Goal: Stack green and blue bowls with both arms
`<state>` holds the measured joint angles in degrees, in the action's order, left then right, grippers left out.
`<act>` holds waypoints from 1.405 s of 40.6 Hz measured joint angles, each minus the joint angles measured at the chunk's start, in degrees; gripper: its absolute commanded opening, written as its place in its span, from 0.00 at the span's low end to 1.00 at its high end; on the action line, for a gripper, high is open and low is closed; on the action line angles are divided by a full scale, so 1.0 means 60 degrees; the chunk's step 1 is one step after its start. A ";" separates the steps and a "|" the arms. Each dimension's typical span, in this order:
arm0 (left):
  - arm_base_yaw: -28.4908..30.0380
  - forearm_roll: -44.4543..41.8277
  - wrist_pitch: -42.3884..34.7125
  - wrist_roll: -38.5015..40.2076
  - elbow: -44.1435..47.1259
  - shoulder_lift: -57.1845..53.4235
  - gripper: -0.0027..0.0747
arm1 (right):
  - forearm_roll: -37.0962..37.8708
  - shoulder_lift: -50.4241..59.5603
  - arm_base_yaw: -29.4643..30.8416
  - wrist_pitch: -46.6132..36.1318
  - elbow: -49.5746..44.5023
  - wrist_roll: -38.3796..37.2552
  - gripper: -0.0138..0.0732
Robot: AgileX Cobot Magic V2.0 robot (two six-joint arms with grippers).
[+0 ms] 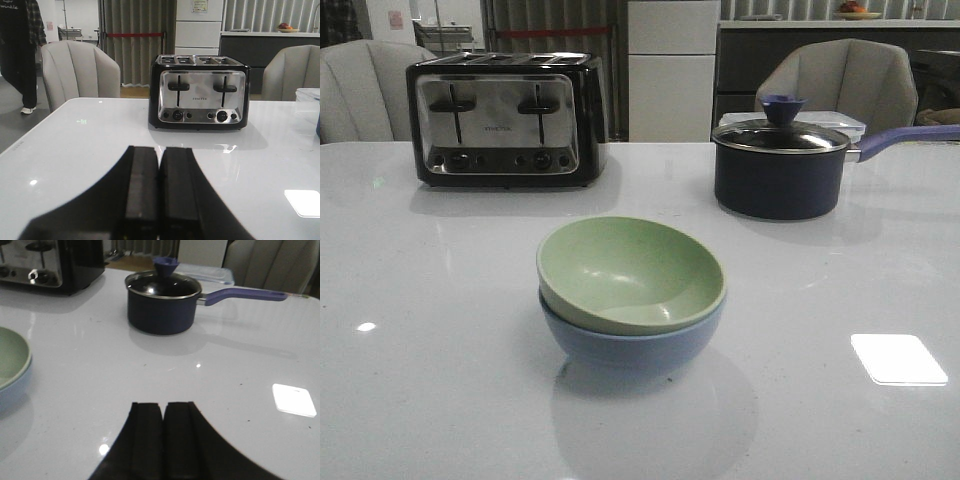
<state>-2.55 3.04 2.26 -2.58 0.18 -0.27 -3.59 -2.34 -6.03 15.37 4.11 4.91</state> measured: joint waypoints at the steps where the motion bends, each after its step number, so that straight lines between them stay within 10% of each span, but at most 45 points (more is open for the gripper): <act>1: 0.0000 0.0000 0.0000 0.0000 0.0000 0.0000 0.15 | 0.0000 0.0121 0.0100 -0.0287 -0.0192 0.0000 0.22; 57: 0.0000 0.0000 0.0000 0.0000 0.0000 0.0000 0.15 | 0.0598 0.0478 0.0812 -0.2050 -0.0947 -0.0943 0.22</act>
<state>-2.55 3.04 2.26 -2.58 0.18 -0.27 0.00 0.53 -1.16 3.07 -1.57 -0.75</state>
